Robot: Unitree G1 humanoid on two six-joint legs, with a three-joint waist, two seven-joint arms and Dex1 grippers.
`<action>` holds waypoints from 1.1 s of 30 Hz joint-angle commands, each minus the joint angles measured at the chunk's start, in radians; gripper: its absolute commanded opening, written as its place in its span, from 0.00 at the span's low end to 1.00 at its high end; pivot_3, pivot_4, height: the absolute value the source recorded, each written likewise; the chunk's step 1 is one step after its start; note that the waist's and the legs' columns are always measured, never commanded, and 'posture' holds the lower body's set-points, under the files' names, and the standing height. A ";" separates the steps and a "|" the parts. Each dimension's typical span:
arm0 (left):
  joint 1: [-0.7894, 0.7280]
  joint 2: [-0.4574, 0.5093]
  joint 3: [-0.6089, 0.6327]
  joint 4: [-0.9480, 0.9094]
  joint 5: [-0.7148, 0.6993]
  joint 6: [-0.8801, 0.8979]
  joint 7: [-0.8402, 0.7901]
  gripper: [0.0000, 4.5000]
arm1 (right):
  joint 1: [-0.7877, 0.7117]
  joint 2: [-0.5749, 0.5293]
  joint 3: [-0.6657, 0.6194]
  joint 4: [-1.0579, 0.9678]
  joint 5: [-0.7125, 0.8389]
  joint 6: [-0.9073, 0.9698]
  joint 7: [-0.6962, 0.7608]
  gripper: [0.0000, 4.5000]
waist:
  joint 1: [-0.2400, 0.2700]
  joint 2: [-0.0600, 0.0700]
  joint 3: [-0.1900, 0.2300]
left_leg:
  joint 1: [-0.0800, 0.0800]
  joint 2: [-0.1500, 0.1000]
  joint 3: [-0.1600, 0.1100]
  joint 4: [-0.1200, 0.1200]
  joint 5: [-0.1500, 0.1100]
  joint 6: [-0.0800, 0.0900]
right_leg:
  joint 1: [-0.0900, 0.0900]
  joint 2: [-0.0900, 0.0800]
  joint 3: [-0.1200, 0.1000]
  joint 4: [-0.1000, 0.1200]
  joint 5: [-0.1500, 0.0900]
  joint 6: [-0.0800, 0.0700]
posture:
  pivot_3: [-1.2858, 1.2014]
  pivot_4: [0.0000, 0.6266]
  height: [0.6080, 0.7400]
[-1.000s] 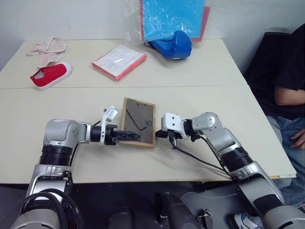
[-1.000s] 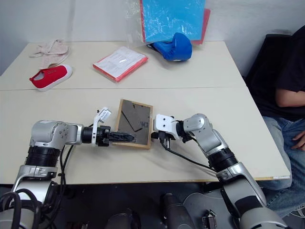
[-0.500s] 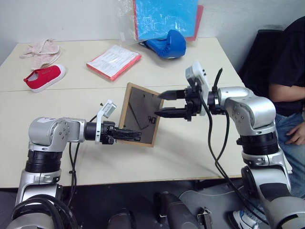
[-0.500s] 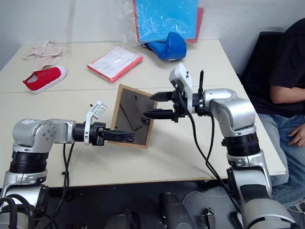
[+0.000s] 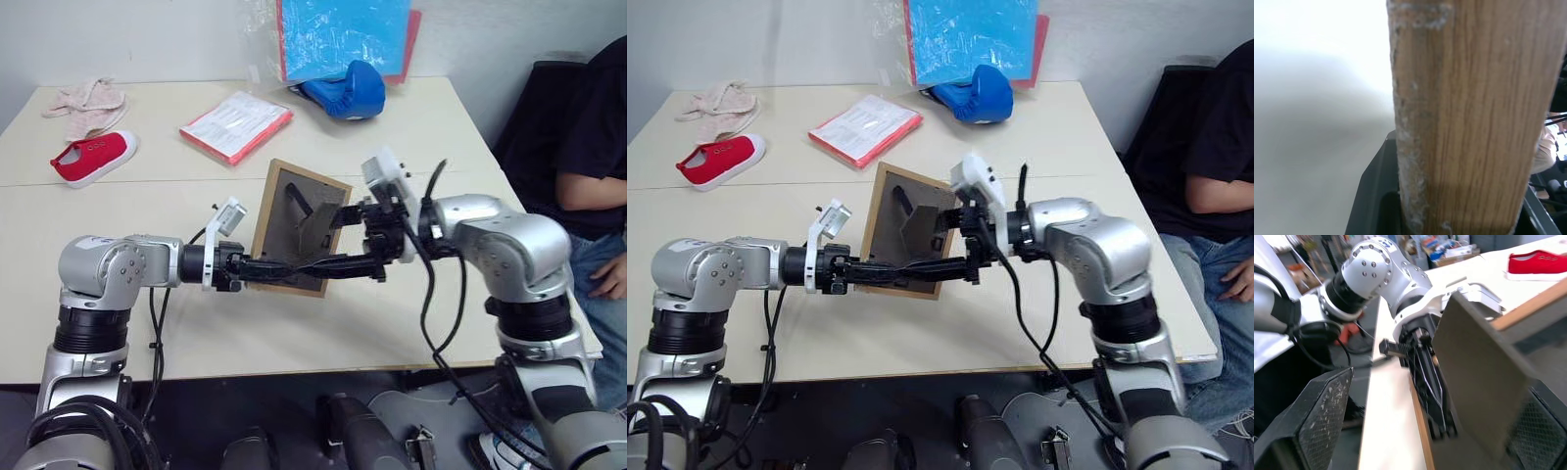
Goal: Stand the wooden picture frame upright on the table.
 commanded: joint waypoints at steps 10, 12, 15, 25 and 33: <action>-0.046 0.028 0.046 0.014 -0.057 -0.013 -0.018 0.26 | 0.106 -0.196 0.151 0.463 -1.004 -1.721 -0.520 1.00 | -0.010 -0.001 0.001 | -0.002 -0.002 -0.001 0.000 -0.001 0.002 | 0.000 0.000 0.001 -0.004 0.001 0.003 | 0.52 0.24 1.00; -0.064 0.021 0.049 0.029 -0.072 0.006 -0.017 0.26 | 0.045 -0.192 0.195 0.564 -1.280 -1.925 -0.813 1.00 | -0.016 -0.001 0.001 | -0.003 -0.002 -0.001 0.000 -0.001 0.001 | 0.000 0.000 0.001 -0.004 0.001 0.003 | 0.52 0.24 1.00; -0.072 0.020 0.040 0.029 -0.089 0.025 -0.023 0.26 | -0.054 -0.141 0.254 0.682 -1.541 -1.981 -1.189 1.00 | -0.027 -0.001 0.001 | -0.002 -0.001 -0.001 -0.001 0.000 0.001 | -0.001 0.000 0.002 -0.003 0.001 0.003 | 0.52 0.24 1.00; -0.077 0.034 0.054 0.018 -0.138 0.064 -0.022 0.26 | -0.298 -0.004 0.480 0.975 -1.859 -1.845 -1.724 0.59 | -0.036 -0.001 0.001 | 0.002 -0.001 0.003 -0.003 0.001 -0.001 | -0.001 0.000 0.003 0.001 -0.001 0.000 | 0.52 0.24 1.00; -0.046 0.167 0.159 0.016 -0.172 0.087 -0.029 0.68 | -0.381 -0.020 0.562 1.032 -1.866 -1.903 -1.854 0.28 | -0.055 -0.001 0.001 | 0.003 -0.001 0.003 -0.005 0.001 -0.002 | -0.001 0.000 0.003 0.001 -0.001 0.000 | 0.52 0.24 1.00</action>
